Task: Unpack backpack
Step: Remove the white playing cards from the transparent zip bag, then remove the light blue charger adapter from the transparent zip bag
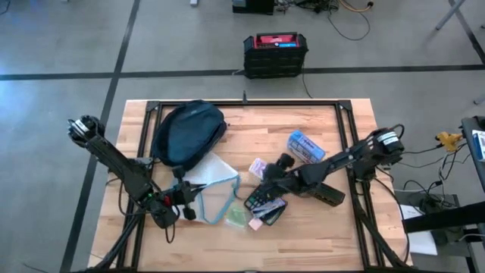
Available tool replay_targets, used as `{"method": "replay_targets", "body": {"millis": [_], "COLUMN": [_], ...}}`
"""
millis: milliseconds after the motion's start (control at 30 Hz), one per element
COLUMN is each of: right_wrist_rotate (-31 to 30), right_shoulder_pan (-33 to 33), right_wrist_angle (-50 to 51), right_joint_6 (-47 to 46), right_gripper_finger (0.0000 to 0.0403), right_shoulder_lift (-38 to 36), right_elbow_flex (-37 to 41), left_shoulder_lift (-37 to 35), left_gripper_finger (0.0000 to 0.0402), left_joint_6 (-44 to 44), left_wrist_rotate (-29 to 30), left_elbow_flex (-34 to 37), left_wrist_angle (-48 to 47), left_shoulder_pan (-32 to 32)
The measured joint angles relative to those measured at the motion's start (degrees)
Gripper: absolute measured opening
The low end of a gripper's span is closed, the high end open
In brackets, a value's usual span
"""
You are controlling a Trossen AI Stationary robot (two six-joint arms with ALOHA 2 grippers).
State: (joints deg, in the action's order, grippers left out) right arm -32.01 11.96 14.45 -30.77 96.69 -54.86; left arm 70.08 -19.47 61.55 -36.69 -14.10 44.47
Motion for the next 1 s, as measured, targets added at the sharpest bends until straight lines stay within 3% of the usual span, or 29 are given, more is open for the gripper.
{"method": "replay_targets", "body": {"millis": [200, 433, 800, 1000], "right_wrist_rotate": [5.53, 8.07, 8.44, 8.50], "right_shoulder_pan": [-5.39, -5.15, -0.57, 7.44], "right_wrist_angle": [-4.19, -4.19, -3.44, -14.67], "right_joint_6": [4.03, 4.89, 10.42, 17.20], "right_gripper_finger": [0.0290, 0.0333, 0.0326, 0.0326], "right_shoulder_lift": [3.64, 4.65, 1.39, 2.87], "right_elbow_flex": [0.47, 0.93, -3.07, -6.17], "left_shoulder_lift": [0.04, 0.07, 0.07, 0.09], "left_gripper_finger": [0.0000, 0.0000, 0.0000, 0.0000], "left_joint_6": [-0.28, -2.17, -3.55, -3.55], "left_wrist_rotate": [-0.44, -1.26, -1.06, 2.36], "left_elbow_flex": [-0.07, 1.32, 1.47, 1.49], "left_wrist_angle": [0.08, -0.07, -0.07, -0.02], "left_shoulder_pan": [0.00, 0.04, 0.07, 0.02]}}
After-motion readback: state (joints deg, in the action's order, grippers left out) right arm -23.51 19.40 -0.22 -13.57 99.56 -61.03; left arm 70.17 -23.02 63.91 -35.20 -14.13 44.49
